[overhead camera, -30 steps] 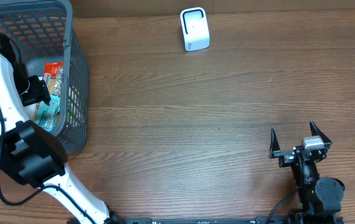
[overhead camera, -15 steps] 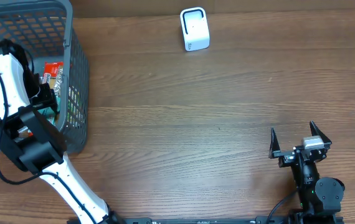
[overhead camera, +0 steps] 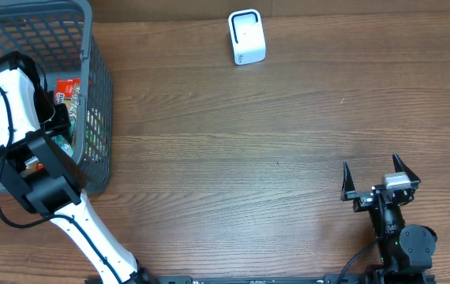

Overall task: Scan the item barcode
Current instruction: 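Reach the left gripper into the basket and grasp the teal snack, then carry the teal snack with the left gripper to the white scanner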

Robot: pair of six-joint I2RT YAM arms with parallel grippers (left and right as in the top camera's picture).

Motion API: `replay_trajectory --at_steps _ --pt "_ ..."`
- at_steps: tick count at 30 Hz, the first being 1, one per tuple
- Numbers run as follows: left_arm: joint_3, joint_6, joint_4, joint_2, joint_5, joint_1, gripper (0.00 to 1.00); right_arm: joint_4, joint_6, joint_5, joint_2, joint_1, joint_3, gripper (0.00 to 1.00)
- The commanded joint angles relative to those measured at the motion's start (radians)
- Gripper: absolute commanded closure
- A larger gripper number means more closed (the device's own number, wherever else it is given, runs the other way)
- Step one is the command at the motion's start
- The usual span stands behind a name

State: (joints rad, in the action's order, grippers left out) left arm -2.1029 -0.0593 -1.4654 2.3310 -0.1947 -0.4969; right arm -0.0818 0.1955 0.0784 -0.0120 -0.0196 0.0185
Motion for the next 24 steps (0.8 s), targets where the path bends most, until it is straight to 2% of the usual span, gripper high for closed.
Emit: replay_trajectory --at_steps 1,7,11,18,21,24 --pt "-0.012 -0.005 0.004 0.018 0.012 0.006 0.96 0.005 0.003 0.002 0.009 -0.002 -0.010 0.00" --pt "-0.113 0.058 -0.050 0.016 0.026 0.007 0.96 0.005 0.003 0.002 0.009 -0.002 -0.010 0.00" --pt "-0.331 0.067 -0.139 0.016 0.141 0.006 0.96 0.005 0.004 0.002 0.009 -0.002 -0.010 0.00" --pt "-0.834 0.068 -0.218 0.015 0.631 0.006 0.96 0.005 0.003 0.002 0.009 -0.002 -0.010 0.00" --pt "-1.029 0.131 -0.196 0.015 0.835 0.007 0.96 0.005 0.004 0.002 0.009 -0.002 -0.010 0.00" --pt "-1.038 0.207 -0.116 -0.034 0.985 0.008 0.96 0.005 0.003 0.002 0.009 -0.002 -0.010 0.00"
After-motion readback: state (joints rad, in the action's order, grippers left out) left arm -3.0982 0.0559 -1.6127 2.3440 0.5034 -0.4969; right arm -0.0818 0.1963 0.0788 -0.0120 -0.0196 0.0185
